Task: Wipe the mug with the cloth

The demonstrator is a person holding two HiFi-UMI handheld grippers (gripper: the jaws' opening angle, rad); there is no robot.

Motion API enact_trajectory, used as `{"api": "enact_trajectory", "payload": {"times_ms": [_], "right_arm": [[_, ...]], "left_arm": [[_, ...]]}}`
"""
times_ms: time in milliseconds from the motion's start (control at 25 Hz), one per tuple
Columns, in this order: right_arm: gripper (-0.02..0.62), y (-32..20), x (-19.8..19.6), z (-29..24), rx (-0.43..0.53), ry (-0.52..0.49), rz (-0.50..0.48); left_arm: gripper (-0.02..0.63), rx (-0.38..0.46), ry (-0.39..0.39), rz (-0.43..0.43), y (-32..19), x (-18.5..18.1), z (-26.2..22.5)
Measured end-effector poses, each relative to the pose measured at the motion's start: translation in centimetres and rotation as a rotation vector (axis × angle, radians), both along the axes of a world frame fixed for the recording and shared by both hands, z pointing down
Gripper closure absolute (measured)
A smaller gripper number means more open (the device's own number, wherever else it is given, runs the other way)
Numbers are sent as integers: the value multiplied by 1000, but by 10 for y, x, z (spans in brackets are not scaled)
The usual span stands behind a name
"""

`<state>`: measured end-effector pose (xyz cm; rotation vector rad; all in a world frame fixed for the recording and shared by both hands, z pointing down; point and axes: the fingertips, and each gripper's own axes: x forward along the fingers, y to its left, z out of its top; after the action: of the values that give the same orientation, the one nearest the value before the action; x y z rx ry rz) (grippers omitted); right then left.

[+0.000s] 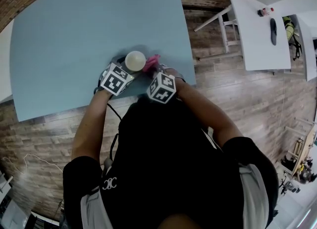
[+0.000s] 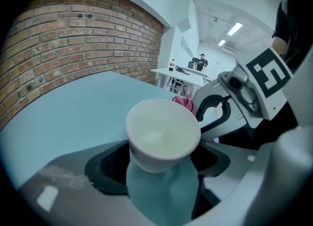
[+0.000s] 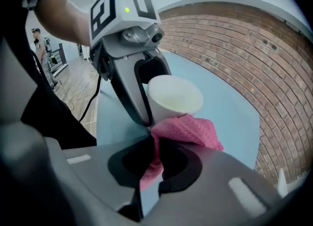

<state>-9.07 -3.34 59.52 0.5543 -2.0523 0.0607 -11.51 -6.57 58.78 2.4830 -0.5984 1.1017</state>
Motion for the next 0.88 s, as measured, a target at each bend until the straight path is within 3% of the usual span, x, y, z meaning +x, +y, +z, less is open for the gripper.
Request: {"api": "enact_trajectory", "payload": {"times_ms": [240, 440, 560, 800, 880], "right_arm": [[560, 9, -4, -35, 18, -86, -14], [560, 4, -1, 1, -46, -36, 9], [560, 3, -1, 2, -86, -75, 44], [560, -13, 18, -49, -93, -267, 211], [560, -20, 27, -61, -81, -278, 264]], "left_arm": [[204, -11, -16, 5, 0, 3, 0], [206, -11, -14, 0, -1, 4, 0], [204, -13, -16, -15, -1, 3, 0], [204, -8, -9, -42, 0, 9, 0], [204, -4, -7, -60, -1, 10, 0]]}}
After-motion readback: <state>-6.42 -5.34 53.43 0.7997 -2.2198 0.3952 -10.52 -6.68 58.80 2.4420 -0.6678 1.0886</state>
